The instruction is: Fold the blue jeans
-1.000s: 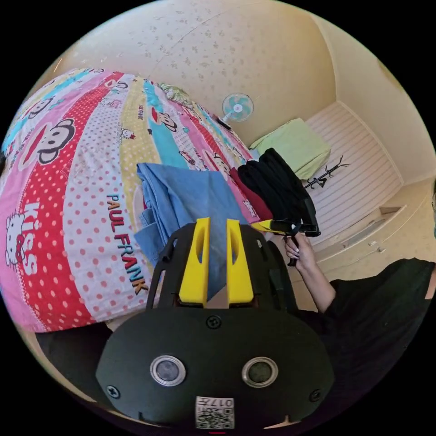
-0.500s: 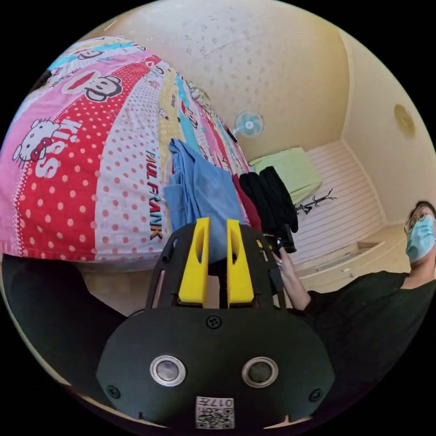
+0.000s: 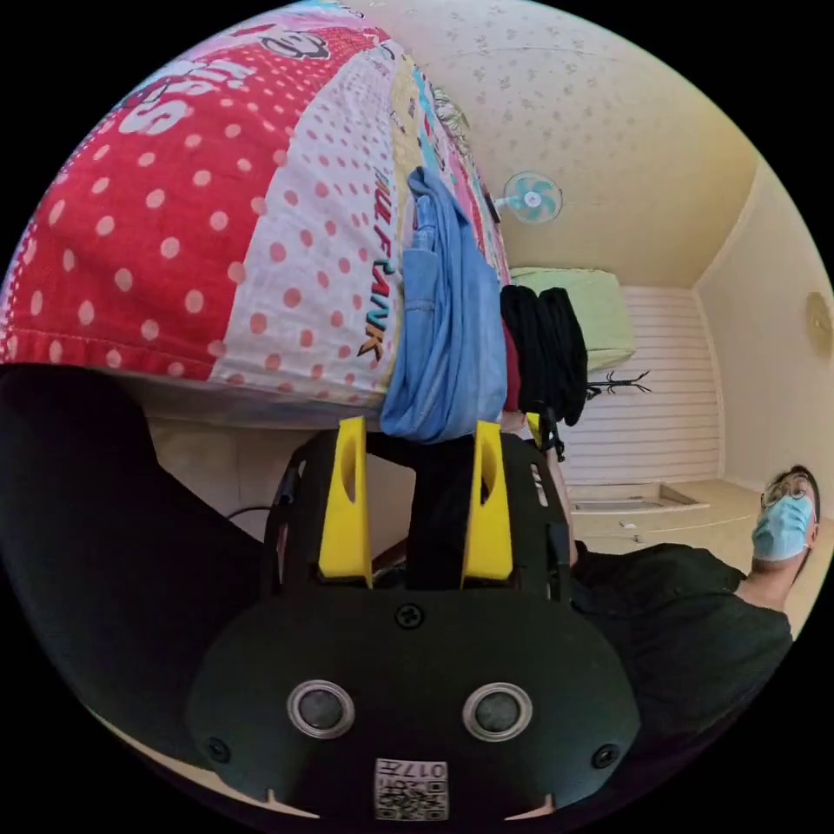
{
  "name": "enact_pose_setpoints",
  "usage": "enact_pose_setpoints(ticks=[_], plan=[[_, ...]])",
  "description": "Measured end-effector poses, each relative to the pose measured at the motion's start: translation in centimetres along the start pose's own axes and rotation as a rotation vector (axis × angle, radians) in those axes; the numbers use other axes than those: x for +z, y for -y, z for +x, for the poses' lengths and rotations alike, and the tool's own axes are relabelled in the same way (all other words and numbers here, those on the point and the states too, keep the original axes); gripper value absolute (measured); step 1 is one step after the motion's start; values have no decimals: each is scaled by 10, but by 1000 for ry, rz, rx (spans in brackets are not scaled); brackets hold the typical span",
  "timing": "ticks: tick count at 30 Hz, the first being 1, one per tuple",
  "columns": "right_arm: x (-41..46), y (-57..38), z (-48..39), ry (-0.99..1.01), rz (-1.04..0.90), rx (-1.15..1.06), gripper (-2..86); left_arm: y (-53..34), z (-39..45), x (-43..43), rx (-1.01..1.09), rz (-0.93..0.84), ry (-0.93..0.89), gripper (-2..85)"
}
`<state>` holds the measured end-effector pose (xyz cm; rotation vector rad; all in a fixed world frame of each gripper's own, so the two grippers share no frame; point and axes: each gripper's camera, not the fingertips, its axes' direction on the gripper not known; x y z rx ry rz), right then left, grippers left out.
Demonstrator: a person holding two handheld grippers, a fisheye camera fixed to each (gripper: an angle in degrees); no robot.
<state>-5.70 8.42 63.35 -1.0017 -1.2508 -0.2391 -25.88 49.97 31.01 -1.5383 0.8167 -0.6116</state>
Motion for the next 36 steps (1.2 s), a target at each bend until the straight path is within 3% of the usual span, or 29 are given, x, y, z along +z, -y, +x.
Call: enact_pose_setpoints(ticks=[4, 9, 16, 19, 21, 24, 27, 29, 36], plan=[[12, 6, 27, 187, -51, 29, 242, 27, -11, 20, -58, -80, -180, 202], [36, 16, 50, 315, -37, 102, 234, 43, -19, 19, -166, -89, -175, 181], [37, -8, 40, 122, -33, 128, 200, 36, -16, 23, -246, -64, -382, 94], [30, -33, 23, 39, -41, -12, 103, 31, 10, 6, -154, -47, -358, 84], [9, -60, 7, 174, 30, -167, 33, 28, 28, -9, -101, -24, -399, 81], [-19, -88, -20, 280, 37, -314, 13, 26, 71, -34, -29, -27, -375, 80], [-43, -124, -68, 141, 62, -464, 5, 23, 130, -56, 110, -42, -223, 79], [-59, -148, -94, 109, 98, -556, 3, 17, 169, -69, 217, -38, -254, 78], [-101, -209, -131, 60, 170, -713, 2, 9, 208, -62, 235, -92, -375, 78]])
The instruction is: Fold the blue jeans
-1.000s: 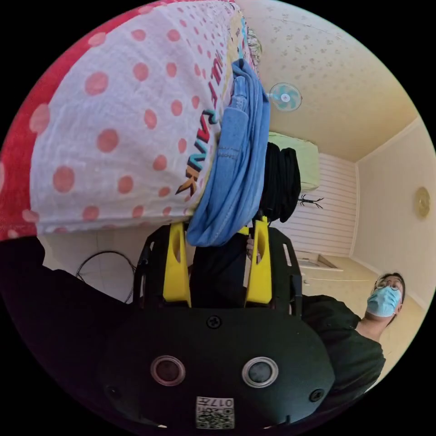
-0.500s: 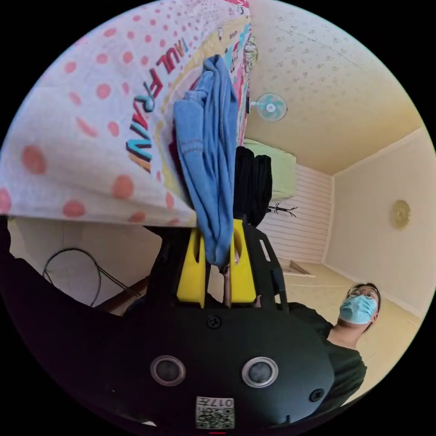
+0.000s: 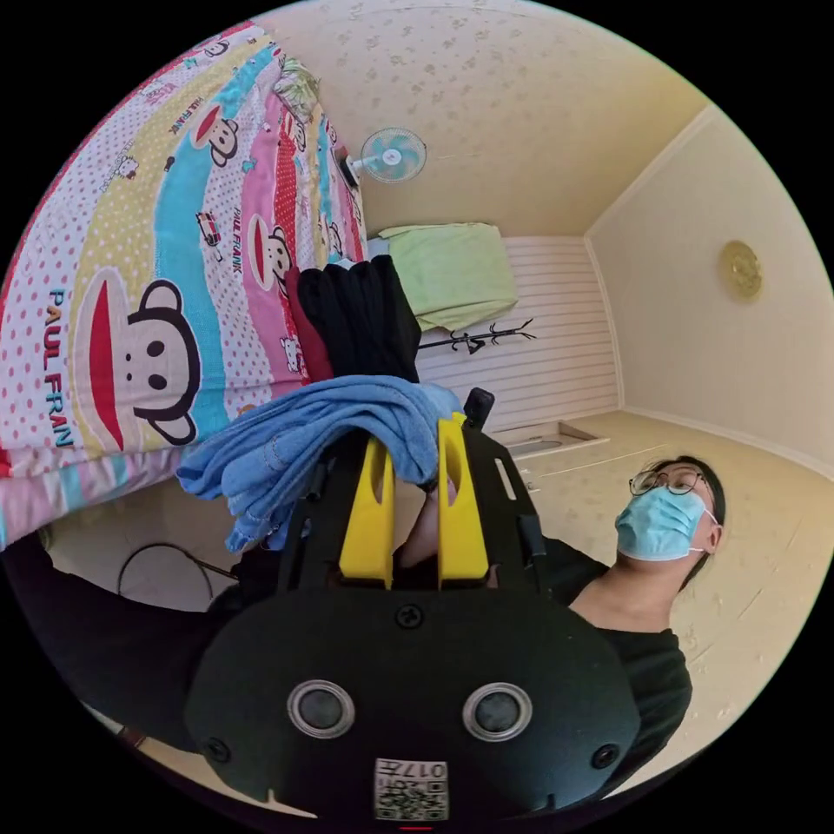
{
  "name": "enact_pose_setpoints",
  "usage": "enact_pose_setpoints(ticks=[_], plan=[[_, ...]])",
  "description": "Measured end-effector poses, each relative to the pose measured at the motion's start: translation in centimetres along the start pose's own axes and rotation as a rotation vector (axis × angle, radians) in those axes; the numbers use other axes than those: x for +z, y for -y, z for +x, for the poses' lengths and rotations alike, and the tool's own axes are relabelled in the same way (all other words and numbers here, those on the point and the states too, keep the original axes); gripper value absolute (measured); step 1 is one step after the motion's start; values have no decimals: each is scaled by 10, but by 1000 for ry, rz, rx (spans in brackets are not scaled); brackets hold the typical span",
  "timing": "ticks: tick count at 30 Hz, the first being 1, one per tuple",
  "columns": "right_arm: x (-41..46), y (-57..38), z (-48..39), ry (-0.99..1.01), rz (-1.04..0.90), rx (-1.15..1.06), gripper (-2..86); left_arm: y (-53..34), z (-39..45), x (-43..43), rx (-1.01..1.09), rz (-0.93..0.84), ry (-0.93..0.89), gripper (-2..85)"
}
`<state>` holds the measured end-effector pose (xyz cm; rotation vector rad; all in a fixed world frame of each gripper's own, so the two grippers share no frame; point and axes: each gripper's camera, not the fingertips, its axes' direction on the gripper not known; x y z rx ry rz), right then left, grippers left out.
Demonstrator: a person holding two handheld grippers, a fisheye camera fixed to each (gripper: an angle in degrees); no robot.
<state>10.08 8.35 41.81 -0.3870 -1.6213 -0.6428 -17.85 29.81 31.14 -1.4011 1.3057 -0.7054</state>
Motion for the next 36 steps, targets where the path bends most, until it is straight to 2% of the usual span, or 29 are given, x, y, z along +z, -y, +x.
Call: enact_pose_setpoints(ticks=[3, 6, 7, 11, 13, 16, 19, 21, 22, 23, 25, 26, 28, 31, 34, 36], plan=[[-28, 11, 1, -2, 37, -36, 0, 28, 11, 22, 10, 4, -31, 78], [-83, 43, -20, -50, 103, -158, -2, 80, 65, 54, 173, -10, -27, 78], [-97, 49, -30, -77, 124, -192, -2, 101, 99, 72, 285, -19, -12, 78], [-186, 61, -92, -364, 325, -233, -3, 145, 189, 155, 556, -46, 41, 78], [-214, 59, -100, -474, 350, -182, -3, 156, 194, 195, 552, -59, 62, 78], [-252, 37, -67, -462, 430, -14, 0, 171, 161, 263, 488, -92, 58, 78], [-270, -12, 5, -445, 466, 234, 3, 171, 81, 331, 269, -192, 80, 77], [-263, -70, 54, -507, 495, 452, 6, 157, 31, 361, 155, -241, 125, 75], [-259, -84, 61, -545, 481, 490, 6, 143, 2, 374, 101, -286, 119, 71], [-247, -111, 65, -584, 468, 486, 6, 126, -18, 378, 93, -310, 14, 55], [-232, -154, 55, -543, 554, 427, 6, 100, -39, 366, 79, -302, -94, 24], [-223, -182, 48, -524, 613, 457, 5, 83, -52, 351, 59, -302, -81, 9], [-208, -214, 41, -567, 629, 562, 5, 63, -70, 321, 37, -321, 31, 1], [-180, -231, 37, -570, 516, 648, 8, 36, -96, 246, -63, -280, 370, 8], [-143, -208, 32, -581, 340, 634, 17, 15, -97, 167, -96, -180, 696, 35], [-103, -166, 20, -731, 217, 602, 37, 3, -85, 121, -108, -80, 857, 45]])
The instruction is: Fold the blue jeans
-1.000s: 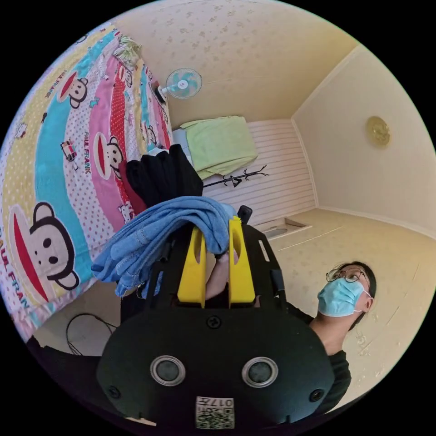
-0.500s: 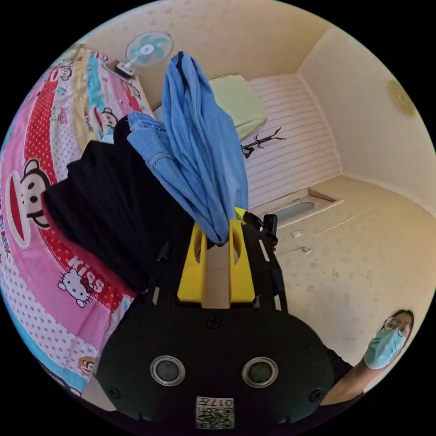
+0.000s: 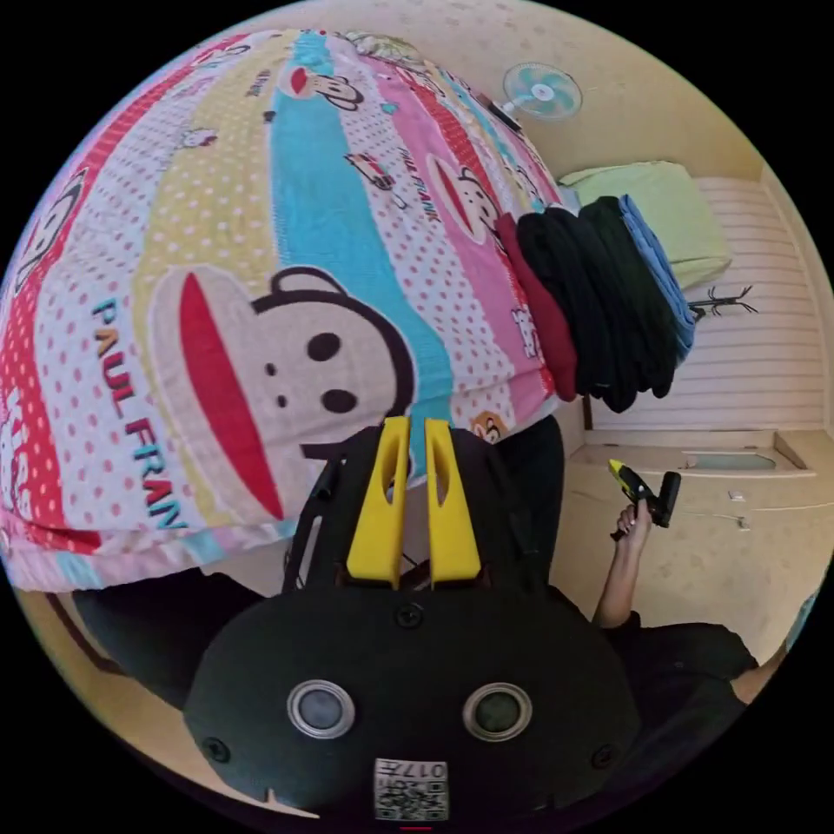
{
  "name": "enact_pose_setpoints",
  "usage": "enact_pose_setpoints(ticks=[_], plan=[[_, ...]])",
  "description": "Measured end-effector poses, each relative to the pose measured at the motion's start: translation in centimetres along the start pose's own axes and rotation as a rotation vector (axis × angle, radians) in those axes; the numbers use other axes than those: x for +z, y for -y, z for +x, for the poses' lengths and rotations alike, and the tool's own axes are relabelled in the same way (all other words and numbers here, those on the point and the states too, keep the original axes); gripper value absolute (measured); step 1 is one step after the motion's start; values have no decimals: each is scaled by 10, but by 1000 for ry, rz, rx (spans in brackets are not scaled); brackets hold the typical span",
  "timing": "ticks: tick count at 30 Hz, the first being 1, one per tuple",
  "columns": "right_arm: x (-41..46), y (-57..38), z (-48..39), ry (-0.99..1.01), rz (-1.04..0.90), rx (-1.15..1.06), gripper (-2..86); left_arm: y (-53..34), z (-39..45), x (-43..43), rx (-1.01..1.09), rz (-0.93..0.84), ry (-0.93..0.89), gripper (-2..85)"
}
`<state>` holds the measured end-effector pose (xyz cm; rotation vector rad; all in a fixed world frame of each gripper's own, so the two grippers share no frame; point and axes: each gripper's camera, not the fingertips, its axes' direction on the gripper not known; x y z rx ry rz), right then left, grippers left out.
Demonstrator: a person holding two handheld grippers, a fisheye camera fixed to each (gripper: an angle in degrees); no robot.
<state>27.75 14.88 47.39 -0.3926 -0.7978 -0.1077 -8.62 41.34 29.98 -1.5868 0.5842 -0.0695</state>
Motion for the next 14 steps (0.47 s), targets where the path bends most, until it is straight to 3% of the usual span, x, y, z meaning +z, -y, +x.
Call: enact_pose_setpoints(ticks=[5, 11, 14], plan=[[56, 36, -132, 74, -29, -316, 102, -38, -52, -86, -119, 193, 156, 72], [163, 76, -242, 95, -195, -496, 117, -64, -109, -54, -227, 117, 257, 89], [232, 81, -271, 12, -375, -526, 118, -92, -110, -54, -209, 291, 255, 68]])
